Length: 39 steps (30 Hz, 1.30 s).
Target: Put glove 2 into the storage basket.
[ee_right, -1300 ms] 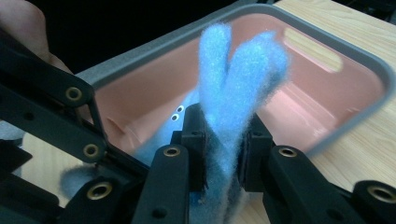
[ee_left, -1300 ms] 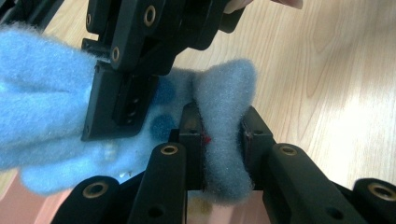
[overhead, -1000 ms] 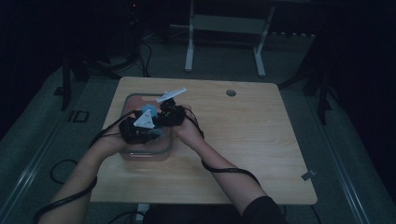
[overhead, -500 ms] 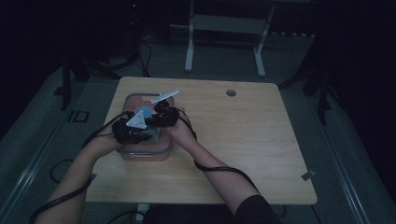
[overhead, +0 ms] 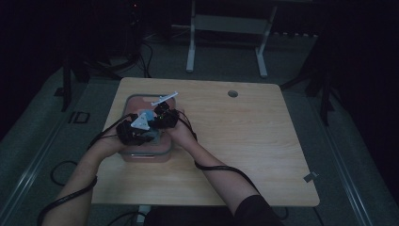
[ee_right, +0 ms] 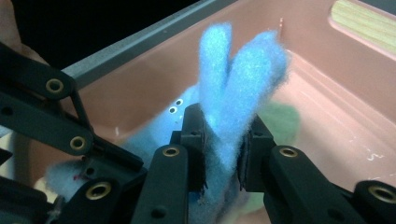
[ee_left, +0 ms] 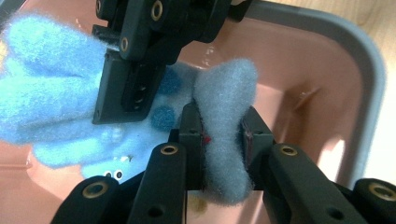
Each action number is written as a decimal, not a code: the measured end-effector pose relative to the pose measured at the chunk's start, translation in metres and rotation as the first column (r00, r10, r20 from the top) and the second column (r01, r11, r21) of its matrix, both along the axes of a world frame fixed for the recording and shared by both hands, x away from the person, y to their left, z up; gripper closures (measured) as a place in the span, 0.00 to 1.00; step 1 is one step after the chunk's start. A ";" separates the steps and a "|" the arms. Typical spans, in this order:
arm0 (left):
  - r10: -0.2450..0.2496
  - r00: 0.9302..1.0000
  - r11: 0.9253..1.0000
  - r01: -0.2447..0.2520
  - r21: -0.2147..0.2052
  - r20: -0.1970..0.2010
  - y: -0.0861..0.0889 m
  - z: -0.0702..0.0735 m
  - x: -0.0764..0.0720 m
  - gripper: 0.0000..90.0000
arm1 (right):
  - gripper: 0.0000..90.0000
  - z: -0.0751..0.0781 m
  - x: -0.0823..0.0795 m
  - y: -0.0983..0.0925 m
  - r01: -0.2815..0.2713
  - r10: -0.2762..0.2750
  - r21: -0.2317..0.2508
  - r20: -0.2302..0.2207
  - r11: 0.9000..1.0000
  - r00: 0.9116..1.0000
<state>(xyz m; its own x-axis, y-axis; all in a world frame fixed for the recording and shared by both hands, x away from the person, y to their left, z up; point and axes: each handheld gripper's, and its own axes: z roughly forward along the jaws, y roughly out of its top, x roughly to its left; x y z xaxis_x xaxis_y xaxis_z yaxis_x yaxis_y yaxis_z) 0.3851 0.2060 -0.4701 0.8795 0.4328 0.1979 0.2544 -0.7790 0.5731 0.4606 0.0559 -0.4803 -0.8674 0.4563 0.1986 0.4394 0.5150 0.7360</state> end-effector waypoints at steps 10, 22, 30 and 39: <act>0.015 1.000 1.000 -0.014 0.012 -0.024 -0.003 -0.009 0.008 0.83 | 0.80 -0.006 0.009 0.005 0.004 -0.004 -0.049 -0.004 0.999 1.000; 0.032 0.998 0.999 -0.031 0.022 -0.045 -0.007 -0.012 0.011 0.80 | 0.70 -0.001 0.018 0.000 0.045 -0.044 -0.057 0.018 0.997 0.999; 0.036 0.998 0.999 -0.034 0.039 -0.059 -0.009 -0.012 0.012 0.79 | 0.69 0.008 0.025 -0.016 0.078 -0.077 -0.042 0.026 0.996 0.997; 0.045 0.997 0.998 -0.042 0.037 -0.070 -0.013 -0.010 0.011 0.68 | 0.65 0.014 0.021 -0.031 0.070 -0.069 -0.020 0.011 0.997 0.998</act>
